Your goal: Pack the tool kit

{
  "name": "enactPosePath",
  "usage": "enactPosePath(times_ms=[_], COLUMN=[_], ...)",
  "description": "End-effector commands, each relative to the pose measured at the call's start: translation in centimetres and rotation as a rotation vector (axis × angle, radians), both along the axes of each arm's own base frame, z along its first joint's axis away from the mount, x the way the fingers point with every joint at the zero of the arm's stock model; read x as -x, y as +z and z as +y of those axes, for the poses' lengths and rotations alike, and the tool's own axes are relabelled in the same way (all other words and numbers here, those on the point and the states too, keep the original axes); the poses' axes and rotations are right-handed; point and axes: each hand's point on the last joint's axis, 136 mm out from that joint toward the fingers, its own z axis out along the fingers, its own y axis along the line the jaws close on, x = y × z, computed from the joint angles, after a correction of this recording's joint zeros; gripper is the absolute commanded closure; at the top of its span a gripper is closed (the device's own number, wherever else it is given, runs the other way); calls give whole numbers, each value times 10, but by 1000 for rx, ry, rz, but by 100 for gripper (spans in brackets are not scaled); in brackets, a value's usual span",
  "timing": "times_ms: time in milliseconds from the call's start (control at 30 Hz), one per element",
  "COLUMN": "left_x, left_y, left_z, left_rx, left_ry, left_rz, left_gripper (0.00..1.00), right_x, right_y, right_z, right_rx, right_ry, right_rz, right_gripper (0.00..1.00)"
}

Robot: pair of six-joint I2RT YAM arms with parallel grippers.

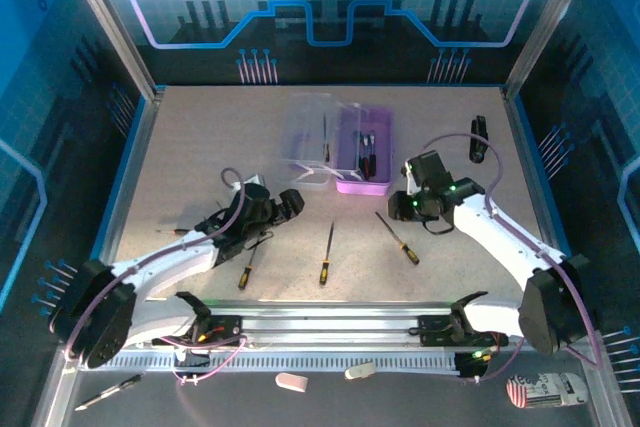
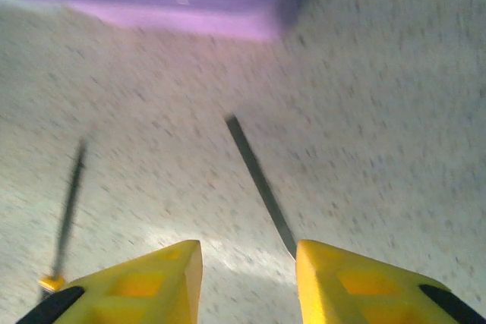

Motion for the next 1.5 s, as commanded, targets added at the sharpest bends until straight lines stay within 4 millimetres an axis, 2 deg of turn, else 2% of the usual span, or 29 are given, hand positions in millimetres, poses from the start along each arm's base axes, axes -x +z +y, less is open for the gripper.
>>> enactPosePath(times_ms=[0, 133, 367, 733, 1000, 1333, 1467], left_x=[-14, -16, -11, -5, -4, -3, -3], left_y=[25, 26, 26, 26, 31, 30, 30], left_z=[-32, -36, -30, -21, -19, -17, -17], left_rx=[106, 109, 99, 84, 83, 79, 80], left_ry=[-106, -120, -107, -86, -80, -78, -76], left_rz=[-60, -55, -63, -61, -75, -73, -72], left_gripper=[1, 2, 1, 1, 1, 1, 1], right_x=[23, 36, 52, 58, 59, 66, 68], right_y=[-21, -37, -61, -83, -76, -81, -84], right_z=[-14, -14, -25, -6, 10, 22, 18], right_rx=[67, 83, 159, 162, 150, 128, 167], right_ry=[4, 24, -18, 26, 53, 82, 84], right_rz=[86, 149, 224, 284, 268, 279, 283], right_gripper=[62, 60, 59, 60, 62, 61, 61])
